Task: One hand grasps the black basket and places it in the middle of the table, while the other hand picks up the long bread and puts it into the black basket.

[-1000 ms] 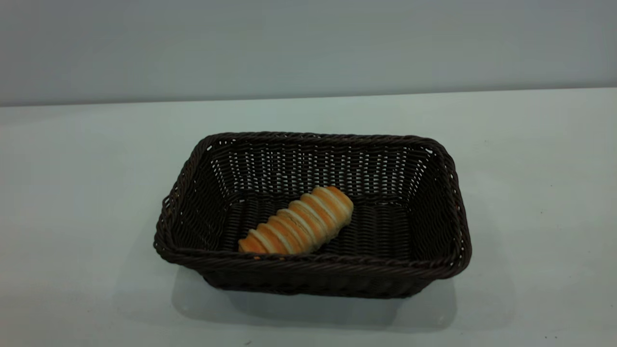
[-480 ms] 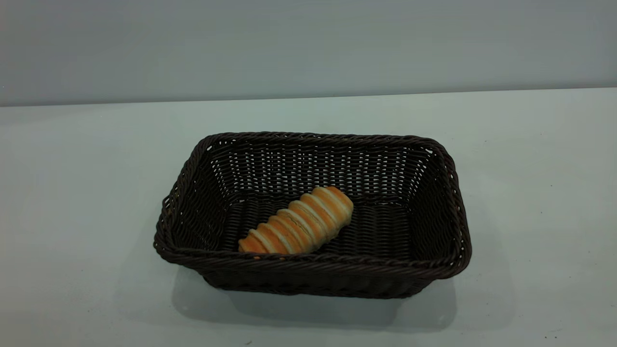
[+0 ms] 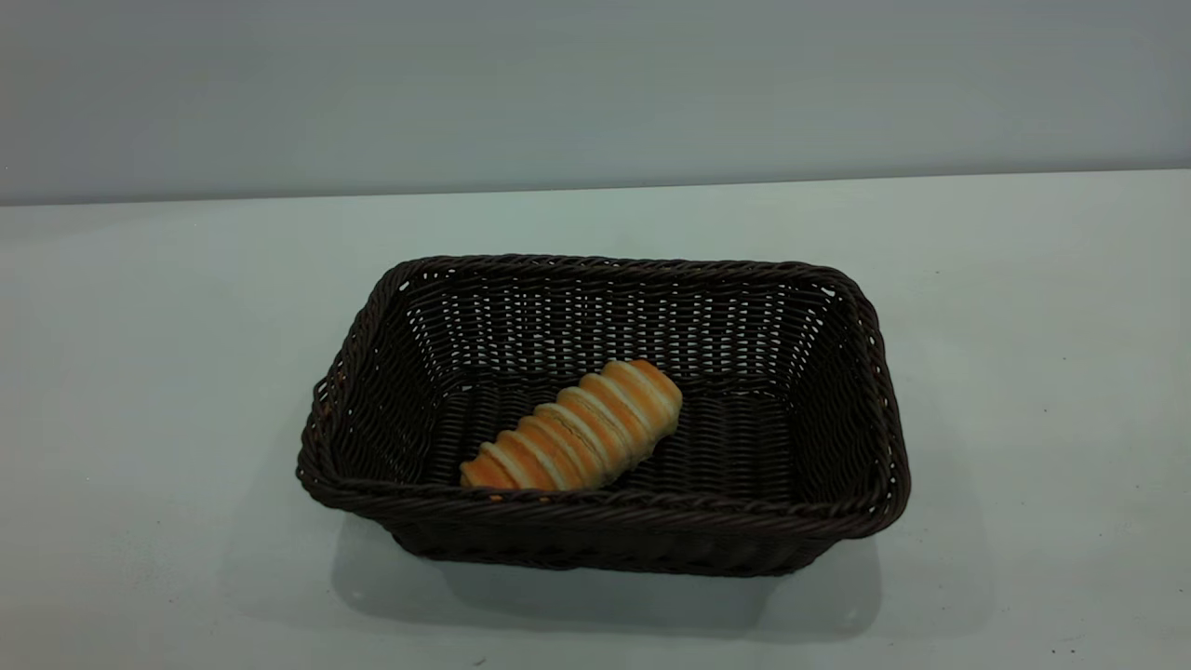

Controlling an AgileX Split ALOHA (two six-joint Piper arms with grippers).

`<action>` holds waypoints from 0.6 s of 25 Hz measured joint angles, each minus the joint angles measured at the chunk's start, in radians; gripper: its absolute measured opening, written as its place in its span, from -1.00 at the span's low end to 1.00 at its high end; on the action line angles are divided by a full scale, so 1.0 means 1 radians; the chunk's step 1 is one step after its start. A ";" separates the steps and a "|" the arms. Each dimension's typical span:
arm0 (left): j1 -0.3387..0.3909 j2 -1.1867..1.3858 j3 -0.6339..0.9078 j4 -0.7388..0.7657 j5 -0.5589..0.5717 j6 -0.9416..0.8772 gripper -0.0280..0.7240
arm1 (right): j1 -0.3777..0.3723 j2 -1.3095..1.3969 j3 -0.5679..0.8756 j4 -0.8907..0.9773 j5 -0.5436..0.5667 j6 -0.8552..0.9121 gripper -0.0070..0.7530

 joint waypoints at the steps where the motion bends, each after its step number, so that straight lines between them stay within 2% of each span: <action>1: 0.000 0.000 0.000 0.000 0.000 0.000 0.63 | 0.000 0.000 0.000 0.000 0.000 0.000 0.32; 12: 0.000 -0.005 0.000 0.000 0.000 0.000 0.63 | -0.001 -0.001 0.000 0.000 0.000 0.000 0.32; 15: 0.014 -0.012 0.000 0.000 0.001 0.000 0.63 | -0.050 -0.012 0.000 0.001 0.000 0.000 0.32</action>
